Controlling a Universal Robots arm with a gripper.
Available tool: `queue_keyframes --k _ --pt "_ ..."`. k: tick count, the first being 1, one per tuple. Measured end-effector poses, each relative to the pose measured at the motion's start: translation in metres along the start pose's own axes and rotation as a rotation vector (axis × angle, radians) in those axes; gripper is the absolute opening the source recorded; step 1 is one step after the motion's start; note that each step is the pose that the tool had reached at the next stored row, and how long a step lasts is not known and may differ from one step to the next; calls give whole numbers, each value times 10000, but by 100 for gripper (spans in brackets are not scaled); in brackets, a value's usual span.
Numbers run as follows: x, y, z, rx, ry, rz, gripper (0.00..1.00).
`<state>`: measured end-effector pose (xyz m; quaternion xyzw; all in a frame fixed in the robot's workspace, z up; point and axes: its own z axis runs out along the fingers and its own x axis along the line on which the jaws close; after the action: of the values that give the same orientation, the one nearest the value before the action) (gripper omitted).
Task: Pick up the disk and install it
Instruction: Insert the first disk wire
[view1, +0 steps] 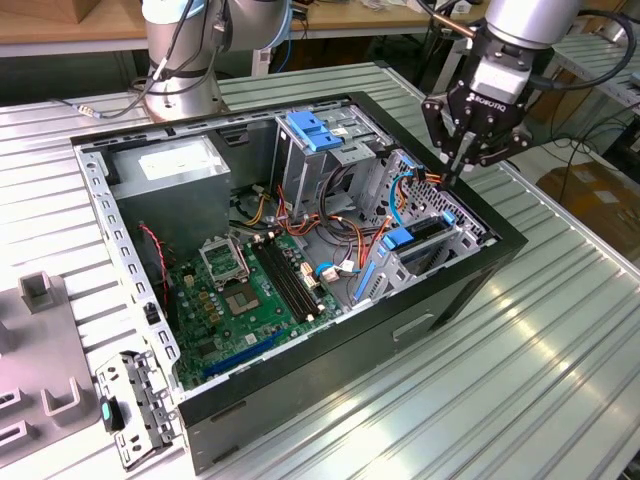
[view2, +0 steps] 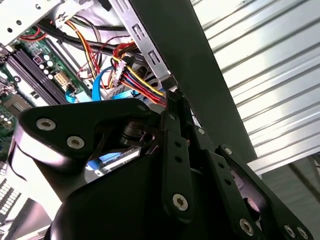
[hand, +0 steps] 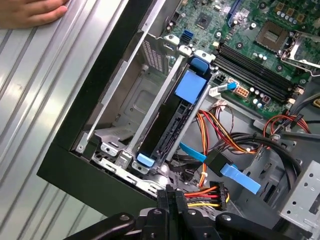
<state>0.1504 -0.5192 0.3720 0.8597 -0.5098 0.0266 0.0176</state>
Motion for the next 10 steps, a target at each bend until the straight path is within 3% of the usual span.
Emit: queue_keyframes --k 2,4,6,10 --pt "-20 39 -1 -3 0 32 17" --pt "-61 116 -2 -4 0 42 17" --pt "-66 127 0 -10 -1 163 17" --pt "-68 127 12 -69 -3 1078 17"
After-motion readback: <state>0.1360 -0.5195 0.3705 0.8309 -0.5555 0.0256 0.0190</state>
